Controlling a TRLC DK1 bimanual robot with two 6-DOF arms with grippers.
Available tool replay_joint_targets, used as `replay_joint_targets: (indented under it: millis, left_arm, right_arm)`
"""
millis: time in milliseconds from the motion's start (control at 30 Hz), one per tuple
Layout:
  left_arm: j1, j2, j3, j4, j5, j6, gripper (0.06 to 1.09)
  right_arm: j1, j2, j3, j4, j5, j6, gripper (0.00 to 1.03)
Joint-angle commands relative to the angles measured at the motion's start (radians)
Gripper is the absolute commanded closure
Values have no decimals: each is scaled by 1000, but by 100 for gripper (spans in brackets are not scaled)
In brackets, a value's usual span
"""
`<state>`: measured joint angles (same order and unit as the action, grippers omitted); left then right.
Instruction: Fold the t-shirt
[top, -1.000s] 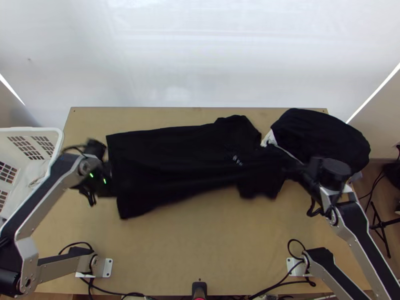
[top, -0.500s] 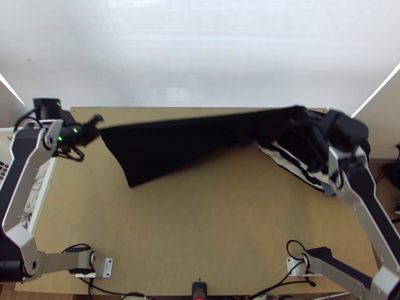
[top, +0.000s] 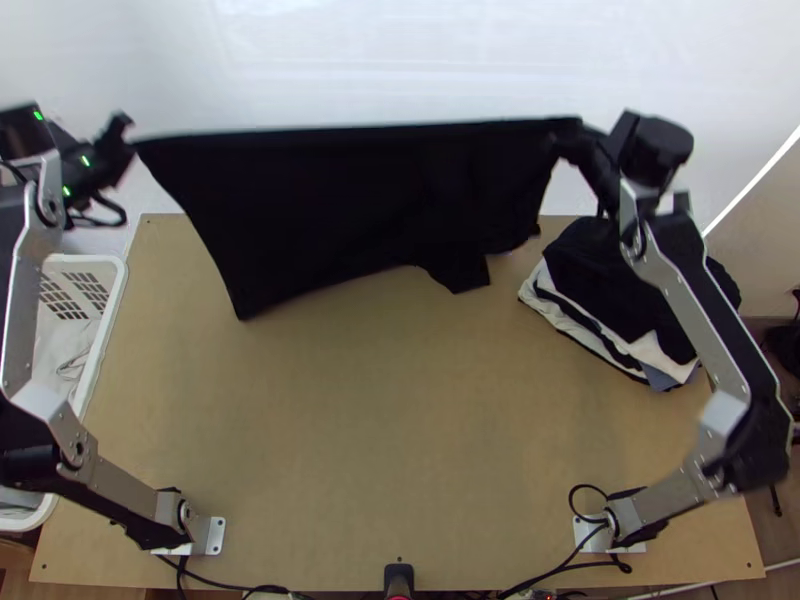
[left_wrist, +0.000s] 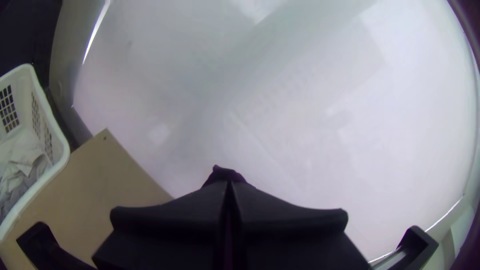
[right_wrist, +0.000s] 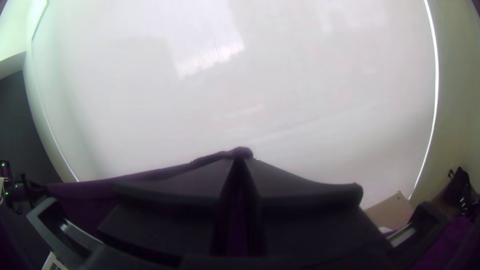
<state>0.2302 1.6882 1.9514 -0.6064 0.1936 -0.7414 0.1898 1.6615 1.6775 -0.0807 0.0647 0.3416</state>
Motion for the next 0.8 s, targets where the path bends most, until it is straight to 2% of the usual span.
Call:
replay_joint_targets:
  millis: [0,100,300,533,767]
  left_arm:
    - [-3,27,261,62,-71,-29,105]
    - [-3,-84,242,92,-72,-44,105]
    - [14,-381,80,152,-80,-47,105]
    - [34,-711,-143,155,-75,-16,105]
    - [84,-898,-284,111,-56,-9,105]
  right_arm:
    - [0,86,294,-36,6,31,100]
    - [0,-57,266,-39,6,34,100]
    - [13,-519,-1,-93,6,14,100]
    - [-3,-939,-125,-383,7,-39,100]
    - [-50,-1108,-134,-568,7,-78,100]
